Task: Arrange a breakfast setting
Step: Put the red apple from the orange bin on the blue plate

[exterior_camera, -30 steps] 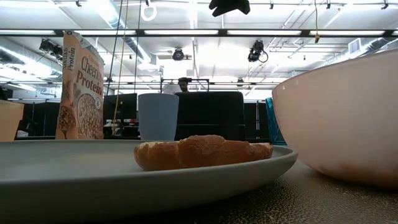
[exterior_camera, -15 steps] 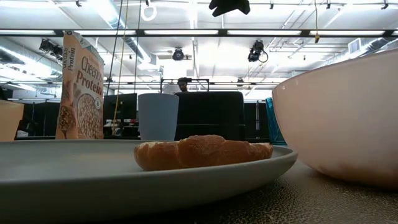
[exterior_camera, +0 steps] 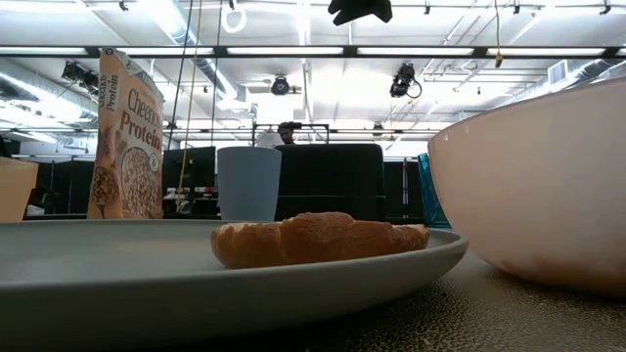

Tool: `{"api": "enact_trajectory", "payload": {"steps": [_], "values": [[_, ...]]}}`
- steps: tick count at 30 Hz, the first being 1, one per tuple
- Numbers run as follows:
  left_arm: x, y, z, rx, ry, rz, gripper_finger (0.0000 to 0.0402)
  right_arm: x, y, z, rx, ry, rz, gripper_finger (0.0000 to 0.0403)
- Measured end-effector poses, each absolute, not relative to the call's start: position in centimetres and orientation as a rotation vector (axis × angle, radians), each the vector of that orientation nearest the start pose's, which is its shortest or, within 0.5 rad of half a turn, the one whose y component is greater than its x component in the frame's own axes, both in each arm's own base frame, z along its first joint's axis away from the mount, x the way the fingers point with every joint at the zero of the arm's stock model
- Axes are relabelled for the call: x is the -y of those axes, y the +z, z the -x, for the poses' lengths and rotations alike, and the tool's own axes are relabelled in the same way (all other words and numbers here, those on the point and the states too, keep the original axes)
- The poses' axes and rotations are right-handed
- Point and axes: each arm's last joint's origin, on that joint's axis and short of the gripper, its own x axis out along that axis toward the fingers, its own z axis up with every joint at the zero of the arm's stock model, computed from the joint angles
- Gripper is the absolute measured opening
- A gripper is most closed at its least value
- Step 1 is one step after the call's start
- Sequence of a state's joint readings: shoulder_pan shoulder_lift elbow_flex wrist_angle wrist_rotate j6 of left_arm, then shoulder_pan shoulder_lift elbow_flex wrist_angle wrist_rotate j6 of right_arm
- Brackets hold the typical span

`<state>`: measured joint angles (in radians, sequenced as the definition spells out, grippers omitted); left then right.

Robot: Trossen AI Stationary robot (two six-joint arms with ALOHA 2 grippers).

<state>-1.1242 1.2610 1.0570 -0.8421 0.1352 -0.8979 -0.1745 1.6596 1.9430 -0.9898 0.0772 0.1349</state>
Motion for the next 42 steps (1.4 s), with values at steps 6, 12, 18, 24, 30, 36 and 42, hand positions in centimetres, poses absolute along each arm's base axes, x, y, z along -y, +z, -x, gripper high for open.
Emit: {"api": "enact_trajectory", "payload": {"steps": [6,12,18,24,30,36,42], "values": [[19.0,29.9,-11.7,-1.253,-0.506,0.277,0.0019,6.1,43.1,-33.1,-0.676,-0.287,-0.160,0.0144],[15.6,30.1,-15.2,-1.179,-0.427,0.253,0.0019,6.0,43.0,-33.0,-0.684,-0.274,-0.165,0.0144],[11.4,28.8,-19.6,-1.242,-0.328,0.341,0.0019,6.0,43.1,-33.2,-0.671,-0.271,-0.170,0.0144],[8.8,27.3,-22.8,-1.250,-0.320,0.367,0.0019,6.5,43.0,-33.3,-0.670,-0.284,-0.176,0.0144],[9.4,25.3,-26.1,-1.253,-0.368,0.391,0.0019,8.2,43.1,-32.6,-0.666,-0.369,-0.227,0.0144],[11.4,25.5,-30.5,-1.252,-0.352,0.355,0.0019,9.6,43.1,-32.0,-0.662,-0.423,-0.270,0.0144],[11.6,25.1,-32.6,-1.287,-0.288,0.324,0.0019,9.6,43.6,-31.0,-0.683,-0.408,-0.219,0.0144]]}}
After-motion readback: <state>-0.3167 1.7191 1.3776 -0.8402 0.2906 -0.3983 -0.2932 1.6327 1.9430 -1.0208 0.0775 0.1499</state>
